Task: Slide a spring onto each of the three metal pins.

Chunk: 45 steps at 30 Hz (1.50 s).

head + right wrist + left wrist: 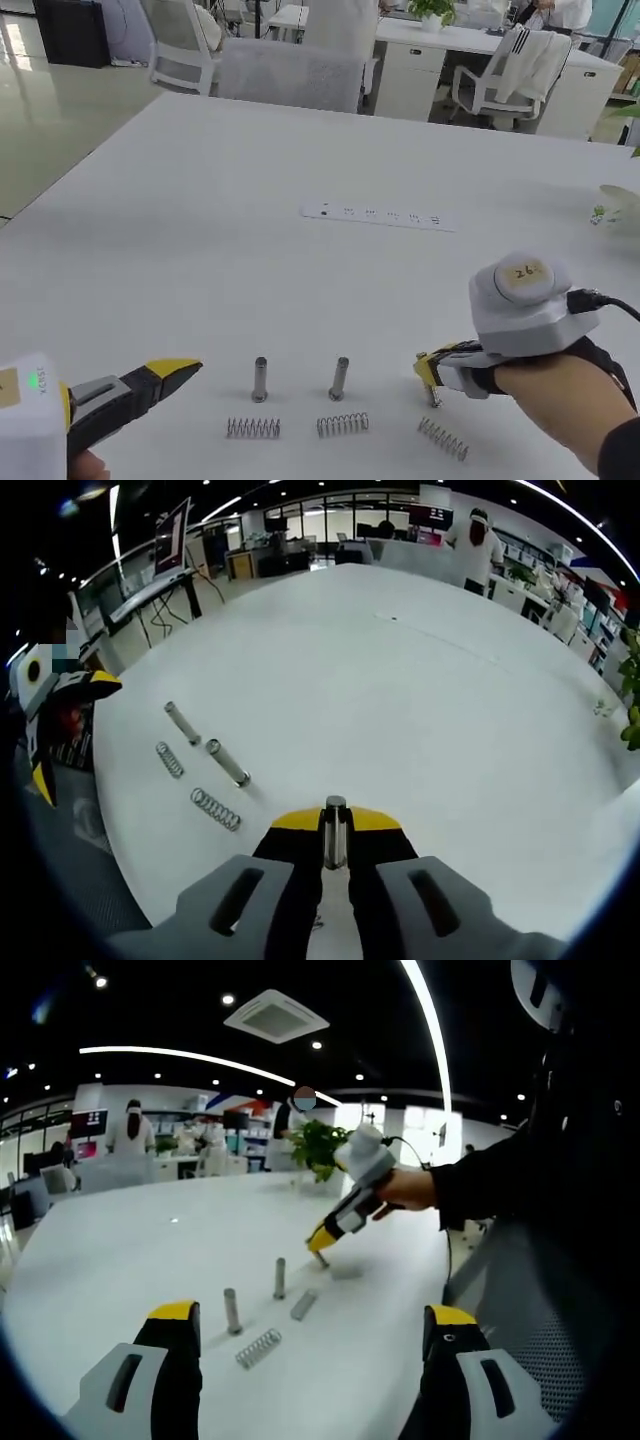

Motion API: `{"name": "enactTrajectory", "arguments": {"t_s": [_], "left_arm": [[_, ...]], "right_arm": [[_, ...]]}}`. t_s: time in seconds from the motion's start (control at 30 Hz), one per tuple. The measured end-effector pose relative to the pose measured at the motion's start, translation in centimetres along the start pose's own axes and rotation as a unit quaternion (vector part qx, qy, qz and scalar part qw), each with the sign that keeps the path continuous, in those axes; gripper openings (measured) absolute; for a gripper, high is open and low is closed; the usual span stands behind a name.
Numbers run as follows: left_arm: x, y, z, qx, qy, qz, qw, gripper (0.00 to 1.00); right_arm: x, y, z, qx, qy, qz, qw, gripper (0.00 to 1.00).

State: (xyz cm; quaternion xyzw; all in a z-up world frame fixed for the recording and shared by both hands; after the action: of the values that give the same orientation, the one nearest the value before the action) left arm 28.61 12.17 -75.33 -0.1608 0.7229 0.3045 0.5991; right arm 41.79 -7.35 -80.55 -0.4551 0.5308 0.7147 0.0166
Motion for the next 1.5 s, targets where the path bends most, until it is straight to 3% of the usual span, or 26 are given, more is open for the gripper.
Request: {"name": "enactTrajectory", "arguments": {"t_s": [1.5], "left_arm": [[-0.03, 0.23, -0.33, 0.005, -0.007, 0.005, 1.0, 0.89]], "right_arm": [[0.01, 0.82, 0.85, -0.01, 0.017, -0.014, 0.9997, 0.07]]}}
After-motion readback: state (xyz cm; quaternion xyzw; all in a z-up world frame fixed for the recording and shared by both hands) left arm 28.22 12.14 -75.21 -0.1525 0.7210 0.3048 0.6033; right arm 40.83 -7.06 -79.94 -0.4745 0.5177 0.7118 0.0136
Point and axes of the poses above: the centre of the closed fingertips' face, and the gripper's own axes: y roughly backward along the fingers, z roughly to its left, x roughly out of its underside, the point moved 3 cm from there along y, roughly backward along the fingers
